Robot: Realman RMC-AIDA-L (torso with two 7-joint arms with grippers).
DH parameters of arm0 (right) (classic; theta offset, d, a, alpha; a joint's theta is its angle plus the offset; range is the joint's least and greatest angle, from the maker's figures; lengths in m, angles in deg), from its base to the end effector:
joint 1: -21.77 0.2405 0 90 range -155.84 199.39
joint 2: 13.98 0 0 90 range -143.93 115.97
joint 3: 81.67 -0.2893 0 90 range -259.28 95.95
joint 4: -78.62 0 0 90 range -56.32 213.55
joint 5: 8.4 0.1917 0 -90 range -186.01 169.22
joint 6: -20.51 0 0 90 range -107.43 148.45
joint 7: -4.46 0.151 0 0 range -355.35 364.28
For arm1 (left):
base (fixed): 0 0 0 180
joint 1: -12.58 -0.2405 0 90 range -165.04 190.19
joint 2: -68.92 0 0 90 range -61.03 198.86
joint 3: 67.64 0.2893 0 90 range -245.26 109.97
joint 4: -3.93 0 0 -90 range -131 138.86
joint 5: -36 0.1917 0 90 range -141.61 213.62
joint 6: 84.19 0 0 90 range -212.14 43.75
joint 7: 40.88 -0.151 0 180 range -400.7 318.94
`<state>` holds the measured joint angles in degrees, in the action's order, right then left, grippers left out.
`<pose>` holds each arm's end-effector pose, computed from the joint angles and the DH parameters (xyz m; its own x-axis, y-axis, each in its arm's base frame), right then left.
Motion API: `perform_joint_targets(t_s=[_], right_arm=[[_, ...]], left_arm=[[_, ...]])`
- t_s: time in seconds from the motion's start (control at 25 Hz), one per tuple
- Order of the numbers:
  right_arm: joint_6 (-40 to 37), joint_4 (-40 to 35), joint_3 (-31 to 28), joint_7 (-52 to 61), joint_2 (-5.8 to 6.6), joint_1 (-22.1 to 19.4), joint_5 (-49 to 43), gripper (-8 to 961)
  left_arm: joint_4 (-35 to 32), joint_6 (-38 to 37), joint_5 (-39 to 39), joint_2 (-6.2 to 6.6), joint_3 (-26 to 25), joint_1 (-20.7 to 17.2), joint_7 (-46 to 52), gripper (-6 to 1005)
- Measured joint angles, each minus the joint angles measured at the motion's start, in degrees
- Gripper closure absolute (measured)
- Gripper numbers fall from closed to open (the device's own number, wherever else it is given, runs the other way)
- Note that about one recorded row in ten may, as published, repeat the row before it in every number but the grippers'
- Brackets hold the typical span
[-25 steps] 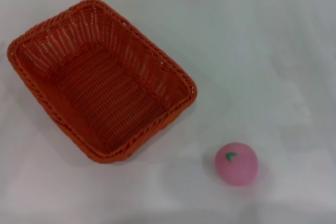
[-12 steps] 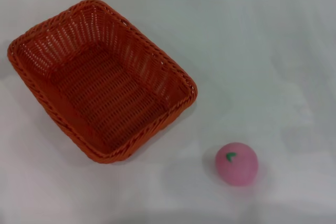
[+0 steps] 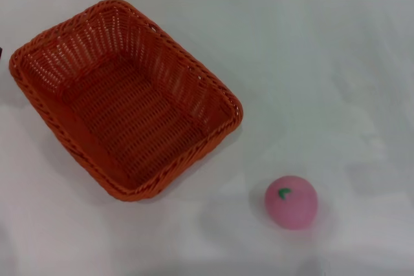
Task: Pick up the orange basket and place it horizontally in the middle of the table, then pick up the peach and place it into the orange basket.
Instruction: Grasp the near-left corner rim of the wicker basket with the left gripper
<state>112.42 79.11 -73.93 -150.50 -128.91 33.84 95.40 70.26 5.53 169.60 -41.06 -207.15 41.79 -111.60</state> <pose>0.3969 0.2381 0.0528 0.6092 0.2056 -0.7659 -0.7695 -0.0806 -0.6336 -0.3051 0.3659 0.1120 0.8246 0.5345 0.1851 0.5493 -0.6784 -0.4879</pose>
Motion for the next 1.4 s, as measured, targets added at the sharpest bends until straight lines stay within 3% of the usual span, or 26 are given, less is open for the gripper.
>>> perform_joint_targets(t_s=[0.32, 0.76, 1.04, 1.4], right_arm=[[0.24, 0.14, 0.20, 0.01, 0.00, 0.17, -0.03, 111], [0.47, 0.83, 0.27, 0.01, -0.13, 0.75, -0.18, 112], [0.49, 1.57, 0.44, -0.06, -0.12, 1.08, -0.37, 112], [0.81, 1.61, 0.94, -0.09, -0.11, 0.83, -0.37, 112]], left_arm=[[-1.15, -4.47, -0.17, -1.38, -0.05, -0.57, -5.70, 123], [-8.97, -12.00, -2.32, -2.99, -0.23, 0.05, -14.48, 123], [-15.60, -13.92, -5.63, -2.29, -0.31, 1.61, -19.37, 123], [-20.33, -17.67, -5.80, -2.37, -0.27, 2.17, -21.93, 124]])
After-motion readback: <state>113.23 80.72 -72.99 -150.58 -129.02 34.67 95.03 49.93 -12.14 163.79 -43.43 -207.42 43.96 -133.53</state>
